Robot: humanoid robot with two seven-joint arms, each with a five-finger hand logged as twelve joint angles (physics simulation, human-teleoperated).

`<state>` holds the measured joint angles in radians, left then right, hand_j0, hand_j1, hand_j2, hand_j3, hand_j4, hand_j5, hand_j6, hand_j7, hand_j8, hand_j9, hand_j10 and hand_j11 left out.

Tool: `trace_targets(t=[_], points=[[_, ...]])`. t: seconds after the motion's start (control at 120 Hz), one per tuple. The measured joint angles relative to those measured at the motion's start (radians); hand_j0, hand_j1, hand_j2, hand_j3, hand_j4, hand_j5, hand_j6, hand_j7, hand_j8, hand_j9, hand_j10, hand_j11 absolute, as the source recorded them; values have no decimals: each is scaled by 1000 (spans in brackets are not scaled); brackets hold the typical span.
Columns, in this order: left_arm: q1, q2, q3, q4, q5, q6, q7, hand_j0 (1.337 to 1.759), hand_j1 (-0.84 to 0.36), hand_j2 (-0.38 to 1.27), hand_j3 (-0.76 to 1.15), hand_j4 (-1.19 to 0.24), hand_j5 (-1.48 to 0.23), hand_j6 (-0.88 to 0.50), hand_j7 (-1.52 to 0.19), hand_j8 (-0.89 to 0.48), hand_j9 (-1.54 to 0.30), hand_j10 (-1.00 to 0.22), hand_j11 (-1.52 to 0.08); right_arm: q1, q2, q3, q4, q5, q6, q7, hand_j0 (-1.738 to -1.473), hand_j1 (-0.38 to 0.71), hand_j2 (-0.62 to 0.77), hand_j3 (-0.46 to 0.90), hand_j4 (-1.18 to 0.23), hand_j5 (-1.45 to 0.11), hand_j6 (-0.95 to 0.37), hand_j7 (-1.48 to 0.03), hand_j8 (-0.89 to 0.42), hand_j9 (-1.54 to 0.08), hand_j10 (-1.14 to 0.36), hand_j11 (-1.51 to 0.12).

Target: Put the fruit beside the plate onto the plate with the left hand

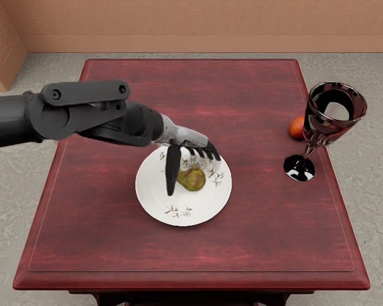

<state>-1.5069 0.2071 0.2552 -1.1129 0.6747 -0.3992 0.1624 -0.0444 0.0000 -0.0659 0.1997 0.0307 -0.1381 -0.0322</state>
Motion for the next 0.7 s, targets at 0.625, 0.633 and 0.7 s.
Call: trace_targets(t=[0.625, 0.633, 0.7], points=[[38, 490, -82, 2, -664, -211, -4, 1658, 342, 3, 0, -7, -9, -6, -9, -5, -10, -5, -9, 0, 0, 0, 0, 0, 0, 0, -1658, -314, -6, 0, -30, -38, -30, -38, -29, -38, -29, -38], [41, 490, -83, 2, -665, -211, -4, 1658, 342, 3, 0, -7, -9, -5, -9, -5, -9, -5, -9, 0, 0, 0, 0, 0, 0, 0, -1658, -314, -6, 0, -30, -38, -30, -38, -29, -38, -29, -38], [49, 503, -87, 2, -669, -211, -4, 1658, 344, 3, 0, -5, -6, -4, -7, -4, -7, -4, -6, 0, 0, 0, 0, 0, 0, 0, -1658, -314, -6, 0, -30, -38, -30, -38, -29, -38, -29, -38]])
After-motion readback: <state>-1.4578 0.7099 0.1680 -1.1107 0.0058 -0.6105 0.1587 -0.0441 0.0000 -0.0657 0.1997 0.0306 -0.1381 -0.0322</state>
